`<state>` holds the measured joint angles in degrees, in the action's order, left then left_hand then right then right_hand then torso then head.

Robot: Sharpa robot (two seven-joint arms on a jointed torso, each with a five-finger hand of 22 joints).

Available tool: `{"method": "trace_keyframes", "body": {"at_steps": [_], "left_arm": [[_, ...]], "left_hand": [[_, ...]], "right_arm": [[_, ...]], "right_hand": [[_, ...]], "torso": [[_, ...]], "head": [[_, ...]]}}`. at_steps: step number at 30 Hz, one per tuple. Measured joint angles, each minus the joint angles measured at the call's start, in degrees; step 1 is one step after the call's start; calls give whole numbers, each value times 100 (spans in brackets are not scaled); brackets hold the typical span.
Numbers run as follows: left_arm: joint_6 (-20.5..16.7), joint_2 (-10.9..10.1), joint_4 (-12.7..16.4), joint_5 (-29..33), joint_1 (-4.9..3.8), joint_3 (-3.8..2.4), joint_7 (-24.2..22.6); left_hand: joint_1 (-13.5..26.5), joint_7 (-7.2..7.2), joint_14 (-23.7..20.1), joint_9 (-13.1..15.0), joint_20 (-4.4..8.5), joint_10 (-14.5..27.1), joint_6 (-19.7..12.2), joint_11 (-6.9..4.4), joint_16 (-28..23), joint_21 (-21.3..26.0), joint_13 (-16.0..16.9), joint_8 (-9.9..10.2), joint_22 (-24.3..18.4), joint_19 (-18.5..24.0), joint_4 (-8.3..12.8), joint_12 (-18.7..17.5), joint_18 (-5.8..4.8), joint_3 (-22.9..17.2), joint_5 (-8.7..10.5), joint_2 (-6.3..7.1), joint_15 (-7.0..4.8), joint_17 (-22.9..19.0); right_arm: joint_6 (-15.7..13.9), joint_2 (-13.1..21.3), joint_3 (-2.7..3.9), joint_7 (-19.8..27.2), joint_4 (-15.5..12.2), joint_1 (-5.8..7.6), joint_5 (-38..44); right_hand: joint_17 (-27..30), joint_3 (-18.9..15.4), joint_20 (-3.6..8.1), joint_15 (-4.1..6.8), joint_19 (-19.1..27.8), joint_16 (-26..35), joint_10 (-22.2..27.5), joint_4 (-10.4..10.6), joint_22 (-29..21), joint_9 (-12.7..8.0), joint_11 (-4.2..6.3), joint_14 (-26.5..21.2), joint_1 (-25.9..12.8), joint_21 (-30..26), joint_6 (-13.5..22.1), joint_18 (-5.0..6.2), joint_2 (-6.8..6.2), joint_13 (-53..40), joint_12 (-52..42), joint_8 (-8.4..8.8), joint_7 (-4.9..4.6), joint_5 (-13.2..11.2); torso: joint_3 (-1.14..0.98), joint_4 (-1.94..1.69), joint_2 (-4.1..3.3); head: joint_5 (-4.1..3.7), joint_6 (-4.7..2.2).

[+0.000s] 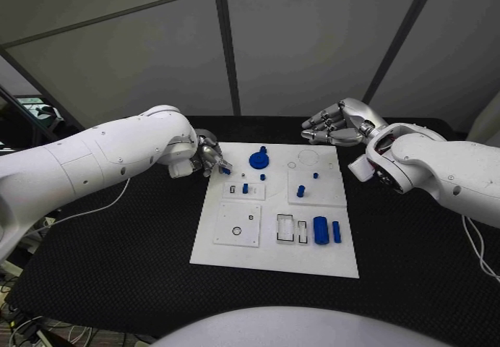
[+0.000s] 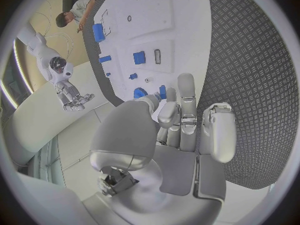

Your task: Assemble the parts on the task board

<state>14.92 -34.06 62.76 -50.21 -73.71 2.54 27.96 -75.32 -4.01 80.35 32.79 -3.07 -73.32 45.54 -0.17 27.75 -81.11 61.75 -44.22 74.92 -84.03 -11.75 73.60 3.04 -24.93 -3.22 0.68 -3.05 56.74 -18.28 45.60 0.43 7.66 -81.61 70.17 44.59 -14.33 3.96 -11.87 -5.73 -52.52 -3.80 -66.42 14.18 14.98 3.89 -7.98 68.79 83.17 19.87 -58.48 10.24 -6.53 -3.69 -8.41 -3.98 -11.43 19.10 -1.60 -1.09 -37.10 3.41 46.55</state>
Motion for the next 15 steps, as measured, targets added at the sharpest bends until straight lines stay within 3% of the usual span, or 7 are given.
{"method": "trace_keyframes", "body": {"at_steps": [6, 15], "left_arm": [[-218, -329, 603, -30, 1, 2, -5], [-478, -569, 1110, -294, 71, 9, -3]], "left_hand": [[100, 1, 23, 26, 0, -1, 1, 1, 0, 0, -67, -27, 0, 0, 37, -58, 0, -133, 3, 99, -22, 27], [135, 24, 57, 39, 0, -25, 45, -6, 67, 0, -93, -29, 0, 0, 72, -89, 0, -357, 22, 302, -32, 87]], "right_arm": [[4, 8, 0, 0, 8, 0, -6], [10, 6, 0, 1, 25, 0, -12]], "right_hand": [[3, 0, 0, 0, 0, 0, 0, 0, 0, 0, 0, 0, -10, 1, 0, 0, 10, 0, 0, 0, 0, 0], [3, 0, 0, 0, 0, 0, 0, 0, 1, 0, 0, 0, -23, 2, 0, 0, 23, 0, 0, 0, 0, 0]], "torso": [[-1, -4, 3], [1, -5, 14]], "head": [[31, 7], [69, 20]]}}
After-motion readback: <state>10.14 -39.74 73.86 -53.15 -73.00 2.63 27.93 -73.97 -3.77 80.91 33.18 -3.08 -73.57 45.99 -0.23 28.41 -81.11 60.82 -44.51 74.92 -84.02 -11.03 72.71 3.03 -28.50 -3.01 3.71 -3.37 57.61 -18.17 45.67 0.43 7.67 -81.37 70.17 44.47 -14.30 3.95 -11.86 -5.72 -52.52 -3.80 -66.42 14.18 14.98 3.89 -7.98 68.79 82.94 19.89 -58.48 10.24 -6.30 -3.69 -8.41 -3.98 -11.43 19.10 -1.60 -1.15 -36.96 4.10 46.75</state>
